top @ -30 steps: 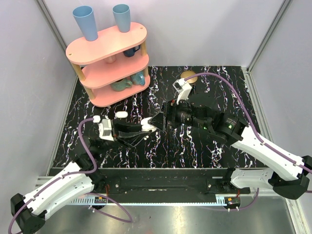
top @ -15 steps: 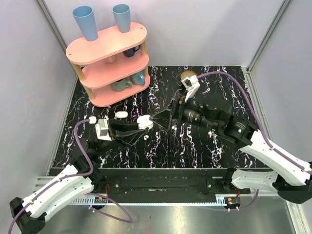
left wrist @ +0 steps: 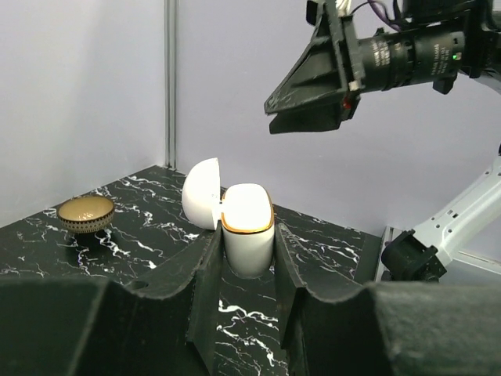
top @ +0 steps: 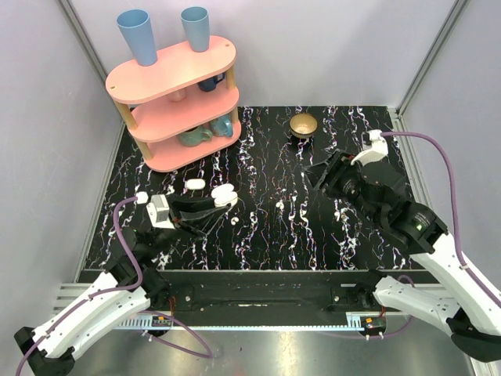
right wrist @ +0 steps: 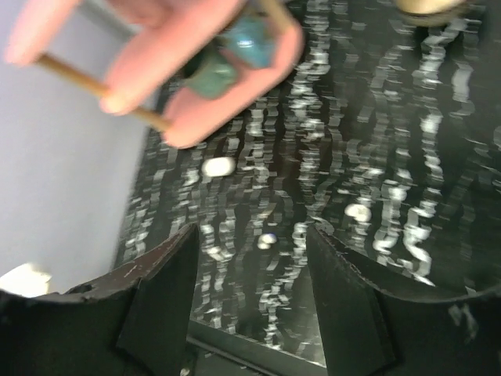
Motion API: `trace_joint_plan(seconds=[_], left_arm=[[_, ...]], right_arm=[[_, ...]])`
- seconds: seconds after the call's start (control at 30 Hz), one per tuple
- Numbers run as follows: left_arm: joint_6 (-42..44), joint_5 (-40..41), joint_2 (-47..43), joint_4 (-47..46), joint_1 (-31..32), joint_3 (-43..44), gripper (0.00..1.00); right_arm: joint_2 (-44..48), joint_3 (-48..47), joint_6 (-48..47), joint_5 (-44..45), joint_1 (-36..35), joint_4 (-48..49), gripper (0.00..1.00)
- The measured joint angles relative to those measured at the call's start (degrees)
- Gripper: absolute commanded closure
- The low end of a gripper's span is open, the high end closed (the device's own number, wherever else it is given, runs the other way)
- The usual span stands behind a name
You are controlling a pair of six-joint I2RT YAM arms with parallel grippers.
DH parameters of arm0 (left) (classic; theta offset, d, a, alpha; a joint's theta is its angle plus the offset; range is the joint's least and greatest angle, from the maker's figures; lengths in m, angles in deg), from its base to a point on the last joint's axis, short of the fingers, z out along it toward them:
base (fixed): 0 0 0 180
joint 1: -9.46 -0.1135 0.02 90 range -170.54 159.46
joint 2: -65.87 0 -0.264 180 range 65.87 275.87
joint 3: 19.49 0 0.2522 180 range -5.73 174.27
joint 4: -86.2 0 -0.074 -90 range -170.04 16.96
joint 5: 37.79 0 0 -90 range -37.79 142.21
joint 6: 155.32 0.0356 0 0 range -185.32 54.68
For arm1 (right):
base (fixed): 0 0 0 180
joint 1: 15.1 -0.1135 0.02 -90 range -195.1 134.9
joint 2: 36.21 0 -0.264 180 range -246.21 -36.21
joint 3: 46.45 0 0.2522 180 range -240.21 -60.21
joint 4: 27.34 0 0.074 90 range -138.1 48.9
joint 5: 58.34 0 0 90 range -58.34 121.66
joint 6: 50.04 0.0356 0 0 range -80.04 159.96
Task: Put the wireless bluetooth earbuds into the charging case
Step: Pick up the right earbud from the center of the board.
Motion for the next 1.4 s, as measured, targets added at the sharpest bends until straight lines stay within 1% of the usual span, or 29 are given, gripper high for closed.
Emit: trace_joint_plan(seconds=[0.03,0.1,0.13,0.17,0.2,0.23,0.43,0.57,0.6,0.67,0.8,0.83,0.9,0.97,1.03,1.17,1.23,1.4], left_arm=[[0.2,0.0,-0.2,0.7,0.0,0.0,1.0],[0.3,0.0,-0.7,1.8,0.0,0.0,1.0],[0.4,0.0,-0.9,2.2,0.0,0.0,1.0],[0.4,0.0,-1.0,2.6,0.0,0.2,1.0],[0.4,0.0,-1.2,2.9,0.0,0.2,1.0],[0.4,0.0,-1.3,3.4,0.0,0.3,1.0],[0.4,0.0,-1.6,4.7,0.0,0.9,1.0],[0.4,-0.1,-1.6,4.9,0.0,0.9,1.0],[0.4,-0.1,-1.7,4.9,0.0,0.9,1.0],[0.4,-0.1,-1.9,4.9,0.0,0.9,1.0],[0.4,-0.2,-1.9,4.9,0.0,0.9,1.0],[0.4,-0.3,-1.9,4.9,0.0,0.9,1.0],[0.4,-0.3,-1.9,4.9,0.0,0.9,1.0],[0.4,-0.3,-2.0,5.1,0.0,0.9,1.0],[0.5,-0.3,-2.1,5.3,0.0,0.9,1.0],[0.9,-0.3,-2.3,6.6,0.0,1.1,1.0],[1.0,-0.3,-2.2,7.1,0.0,1.3,1.0],[1.2,-0.3,-2.2,8.0,0.0,2.1,1.0]], right_arm=[[-0.1,0.1,0.1,0.9,1.9,-2.7,0.26],[-0.9,0.4,-0.1,1.9,5.6,-6.4,0.25],[-1.3,0.8,-0.3,2.3,7.6,-7.9,0.22],[-1.7,1.5,-0.5,2.3,9.5,-9.1,0.16],[-2.3,2.5,-0.9,2.1,11.7,-10.4,0.06],[-3.0,3.5,-1.4,2.0,13.7,-11.5,0.0],[-8.0,7.3,-8.5,-1.9,24.2,-15.1,0.0],[-12.6,9.0,-11.6,-2.5,26.1,-15.2,0.0],[-13.6,9.1,-12.1,-2.6,26.1,-15.2,0.03],[-15.8,9.0,-12.9,-2.9,26.1,-14.8,0.05],[-22.6,8.8,-13.6,-2.7,26.1,-14.4,0.17],[-24.8,8.7,-13.6,-2.4,26.1,-14.4,0.24],[-27.8,8.7,-13.8,-2.1,26.1,-14.4,0.28],[-29.5,8.7,-13.9,-1.6,26.1,-14.3,0.35],[-29.7,8.8,-14.1,-1.2,26.1,-13.9,0.38],[-30.4,8.8,-15.0,-0.8,26.1,-12.8,0.39],[-31.7,8.9,-15.6,-1.0,26.1,-12.1,0.41],[-35.5,10.7,-17.0,-1.8,26.4,-9.4,0.41]])
